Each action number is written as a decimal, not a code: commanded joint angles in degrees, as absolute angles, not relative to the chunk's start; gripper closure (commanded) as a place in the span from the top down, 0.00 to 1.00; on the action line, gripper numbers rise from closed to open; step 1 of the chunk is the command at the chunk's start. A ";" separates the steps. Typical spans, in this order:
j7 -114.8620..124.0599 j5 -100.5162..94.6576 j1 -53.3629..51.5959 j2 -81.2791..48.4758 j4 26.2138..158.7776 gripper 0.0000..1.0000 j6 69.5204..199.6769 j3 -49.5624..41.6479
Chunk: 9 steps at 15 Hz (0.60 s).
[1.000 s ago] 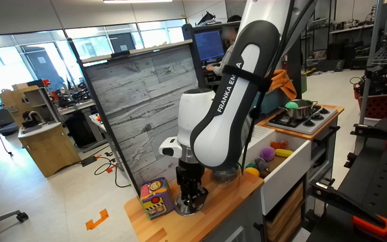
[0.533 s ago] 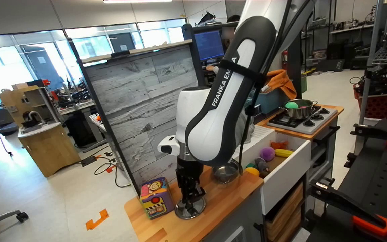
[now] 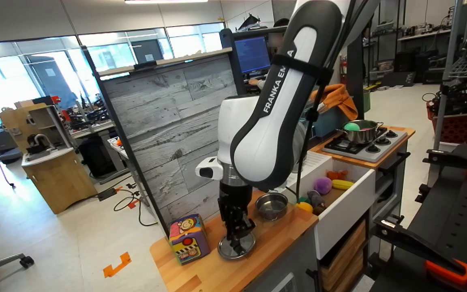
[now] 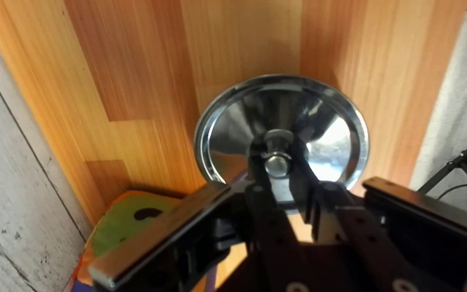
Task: Cover the pot with the silver lid
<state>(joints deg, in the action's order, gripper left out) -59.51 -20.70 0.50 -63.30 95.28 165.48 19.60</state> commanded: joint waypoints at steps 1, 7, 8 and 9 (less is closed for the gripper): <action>-58.17 -20.65 0.84 -50.89 108.86 0.05 165.94 17.75; -56.31 -22.50 -1.72 -37.74 120.76 0.05 166.81 11.19; -55.30 -23.71 -2.91 -36.26 121.90 0.05 167.61 8.49; -54.43 -26.23 -4.73 -35.41 122.05 0.05 169.85 4.33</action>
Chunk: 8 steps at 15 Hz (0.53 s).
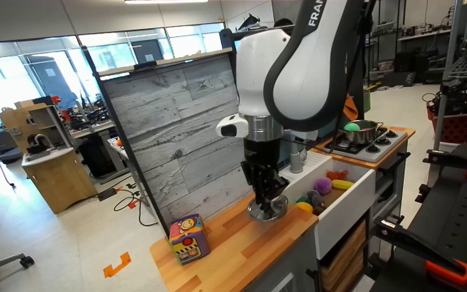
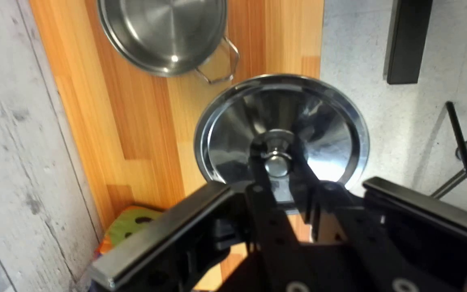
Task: Cover the pot with the silver lid
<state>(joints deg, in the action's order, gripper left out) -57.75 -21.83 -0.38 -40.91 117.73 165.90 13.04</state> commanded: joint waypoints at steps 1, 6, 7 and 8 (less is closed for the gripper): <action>-53.71 -28.67 -6.09 -35.13 121.71 0.05 171.62 0.81; -49.45 -30.27 -5.58 -39.90 115.55 0.05 173.59 -6.22; -49.85 -29.25 -3.63 -41.00 114.73 0.05 172.99 -4.53; -50.32 -28.41 -1.98 -41.93 114.06 0.05 172.17 -2.95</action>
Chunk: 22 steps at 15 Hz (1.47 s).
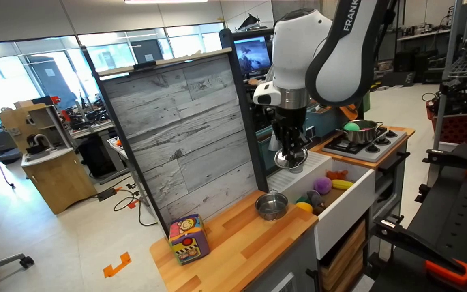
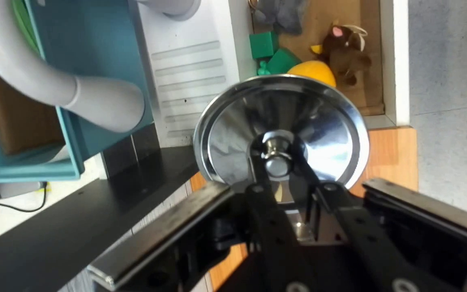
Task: Cover the pot with the silver lid
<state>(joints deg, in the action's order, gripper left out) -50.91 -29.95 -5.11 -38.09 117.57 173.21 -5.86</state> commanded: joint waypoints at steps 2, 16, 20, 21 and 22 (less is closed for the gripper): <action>-52.08 -26.57 2.32 -44.67 112.54 0.05 171.27 1.90; -56.84 -21.39 7.21 -56.67 101.66 0.05 168.01 13.66; -57.16 -21.34 7.42 -58.33 99.34 0.05 167.86 13.52; -57.21 -21.40 7.37 -58.62 98.91 0.05 167.90 13.45; -57.31 -21.40 7.38 -58.87 98.60 0.05 167.91 13.46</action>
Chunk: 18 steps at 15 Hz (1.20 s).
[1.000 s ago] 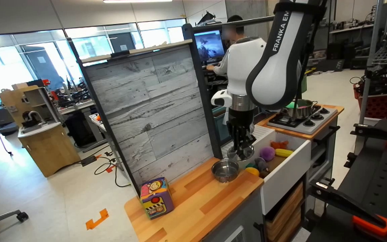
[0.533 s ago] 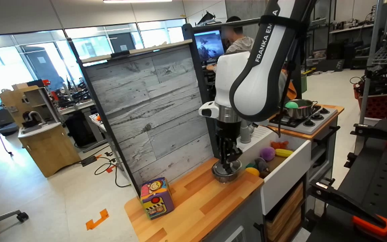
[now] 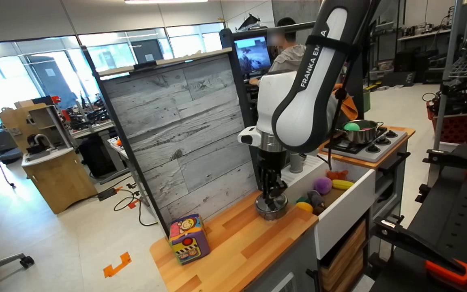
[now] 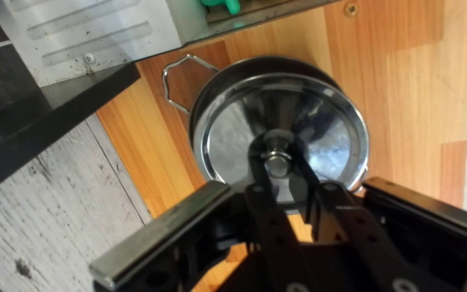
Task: Cover the pot with the silver lid
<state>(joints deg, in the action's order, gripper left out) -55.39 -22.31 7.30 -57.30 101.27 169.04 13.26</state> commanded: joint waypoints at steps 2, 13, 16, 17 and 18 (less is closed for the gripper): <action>-57.51 -21.30 7.54 -59.18 98.17 0.05 167.91 13.59; -57.94 -20.03 8.66 -58.52 99.07 0.88 165.52 15.43; -56.93 -19.61 6.97 -58.59 99.23 0.85 165.51 14.16; -56.99 -19.49 6.94 -58.58 99.26 0.94 165.21 14.51; -57.01 -19.46 6.93 -58.58 99.26 0.96 165.15 14.66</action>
